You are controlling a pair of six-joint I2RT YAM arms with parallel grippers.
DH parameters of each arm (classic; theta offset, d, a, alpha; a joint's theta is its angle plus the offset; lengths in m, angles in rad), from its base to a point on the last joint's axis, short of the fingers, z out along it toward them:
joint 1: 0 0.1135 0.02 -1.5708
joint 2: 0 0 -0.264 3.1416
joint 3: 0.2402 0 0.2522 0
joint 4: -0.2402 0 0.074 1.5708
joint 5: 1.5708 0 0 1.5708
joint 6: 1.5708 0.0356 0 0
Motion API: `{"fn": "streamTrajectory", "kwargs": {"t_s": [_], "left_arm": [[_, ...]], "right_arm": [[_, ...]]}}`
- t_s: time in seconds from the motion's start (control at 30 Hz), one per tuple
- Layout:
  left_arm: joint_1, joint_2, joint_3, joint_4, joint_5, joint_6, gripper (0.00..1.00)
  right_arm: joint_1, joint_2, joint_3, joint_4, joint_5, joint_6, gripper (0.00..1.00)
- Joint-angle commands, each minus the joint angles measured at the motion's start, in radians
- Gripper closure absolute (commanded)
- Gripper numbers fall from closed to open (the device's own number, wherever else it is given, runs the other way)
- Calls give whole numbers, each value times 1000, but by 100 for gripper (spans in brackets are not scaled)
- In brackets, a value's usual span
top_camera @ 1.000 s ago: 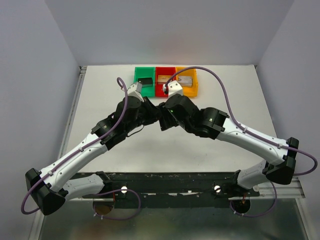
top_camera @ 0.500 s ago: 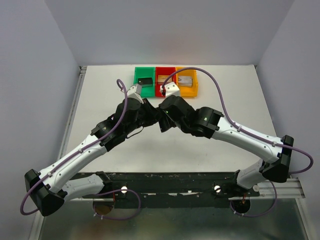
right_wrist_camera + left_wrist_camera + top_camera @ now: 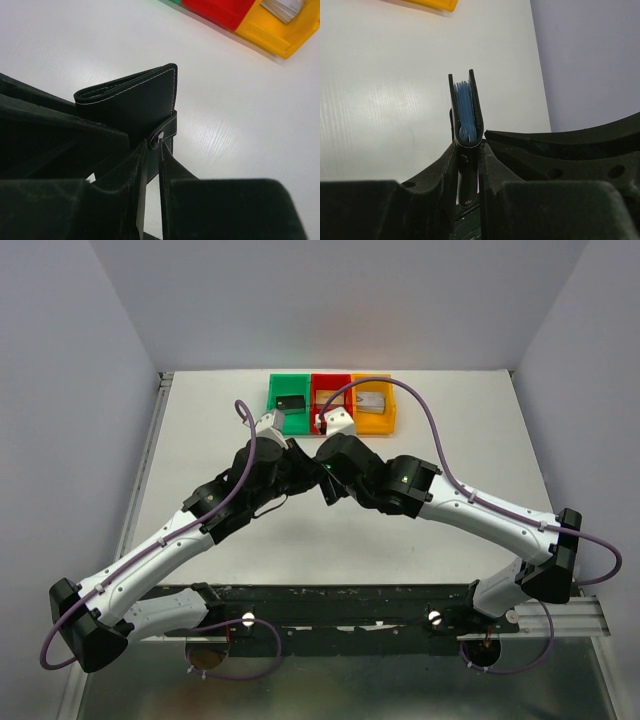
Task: Take the credit cards out of the card holder
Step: Open the card holder.
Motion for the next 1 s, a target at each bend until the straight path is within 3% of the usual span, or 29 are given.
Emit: {"fn": "streamTrajectory", "kwargs": {"t_s": [0.0, 0.13, 0.97], "left_arm": [[-11, -49, 2, 60, 7, -10, 100], [-9, -52, 2, 58, 2, -9, 100], [-11, -75, -27, 26, -33, -10, 100]], "right_arm": [[0, 21, 19, -57, 34, 2, 83], [0, 19, 19, -64, 45, 10, 99], [-40, -33, 2, -87, 94, 16, 99]]}}
